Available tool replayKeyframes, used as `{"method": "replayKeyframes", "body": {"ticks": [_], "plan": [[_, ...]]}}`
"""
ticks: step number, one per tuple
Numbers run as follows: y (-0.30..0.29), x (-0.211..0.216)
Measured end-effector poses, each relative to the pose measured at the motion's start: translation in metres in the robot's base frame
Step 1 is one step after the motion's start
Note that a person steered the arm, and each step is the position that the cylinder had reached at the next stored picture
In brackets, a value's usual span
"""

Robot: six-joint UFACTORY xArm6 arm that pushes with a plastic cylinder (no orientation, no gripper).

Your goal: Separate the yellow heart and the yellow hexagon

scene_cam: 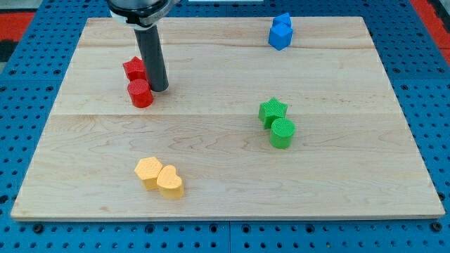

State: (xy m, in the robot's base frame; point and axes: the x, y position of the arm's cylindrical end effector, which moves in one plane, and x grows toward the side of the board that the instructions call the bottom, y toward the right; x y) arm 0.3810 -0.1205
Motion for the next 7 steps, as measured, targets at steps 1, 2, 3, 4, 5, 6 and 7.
{"method": "replayKeyframes", "body": {"ticks": [1,2,3,4,5,6,7], "plan": [[-0.003,0.0],[-0.002,0.0],[0.001,0.0],[0.003,0.002],[0.02,0.022],[0.024,0.028],[0.066,0.055]]}}
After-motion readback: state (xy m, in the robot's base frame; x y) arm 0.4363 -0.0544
